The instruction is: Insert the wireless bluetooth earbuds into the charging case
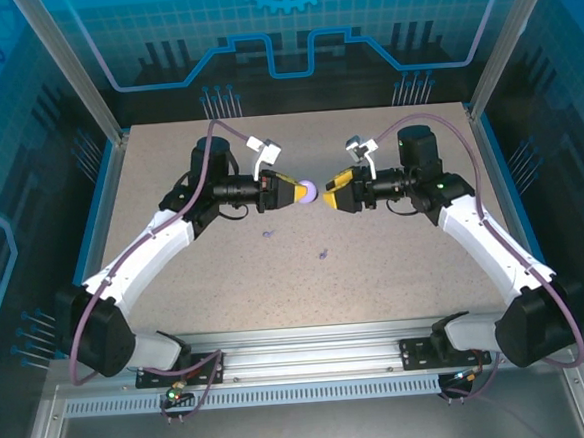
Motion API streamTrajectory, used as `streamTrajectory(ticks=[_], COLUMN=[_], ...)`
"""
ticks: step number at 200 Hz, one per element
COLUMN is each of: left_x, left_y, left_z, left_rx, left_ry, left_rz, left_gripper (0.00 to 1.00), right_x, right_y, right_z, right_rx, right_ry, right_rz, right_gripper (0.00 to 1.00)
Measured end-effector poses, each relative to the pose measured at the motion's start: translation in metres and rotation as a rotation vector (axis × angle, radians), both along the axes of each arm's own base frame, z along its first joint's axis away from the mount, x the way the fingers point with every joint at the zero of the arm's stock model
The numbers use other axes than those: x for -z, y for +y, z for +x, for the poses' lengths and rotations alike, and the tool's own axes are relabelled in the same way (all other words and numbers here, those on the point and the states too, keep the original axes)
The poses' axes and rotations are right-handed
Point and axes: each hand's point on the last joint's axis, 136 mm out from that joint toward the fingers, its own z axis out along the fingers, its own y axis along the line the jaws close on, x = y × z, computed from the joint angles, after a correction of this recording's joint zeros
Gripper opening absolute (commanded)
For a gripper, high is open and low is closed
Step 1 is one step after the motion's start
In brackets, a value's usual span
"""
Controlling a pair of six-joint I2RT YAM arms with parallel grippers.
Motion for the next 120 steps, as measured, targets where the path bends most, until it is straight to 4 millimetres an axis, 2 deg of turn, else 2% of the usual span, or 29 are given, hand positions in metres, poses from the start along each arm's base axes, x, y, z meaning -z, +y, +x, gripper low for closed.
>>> streamTrajectory(ticks=[31,54,80,120], left_x=[-0.01,-0.016,-0.017,-0.018], left_y=[0.001,-0.002,-0.004,-0.005], left_z=[-0.005,-0.009,-0.013,-0.016], left_rx=[0.01,0.025,0.042,0.052], left_ry=[-0.022,-0.038,-0.039,-0.042], left_rz=[-0.014,-0.021,-0.025,-0.029], left_gripper=[0.14,0.14,0.14,0.14], right_x=[0.0,-0.004,-0.011,-0.009], right_y=[0.009,0.016,0.023,0.026], right_z=[-0.002,-0.005,-0.008,-0.008], right_rx=[-0.041,-0.078,-0.105,-0.12], right_ry=[0.023,0.015,0.0,0.009], right_rz=[0.001,0.006,0.009,0.006], right_gripper=[0.48,0.42,0.37,0.31])
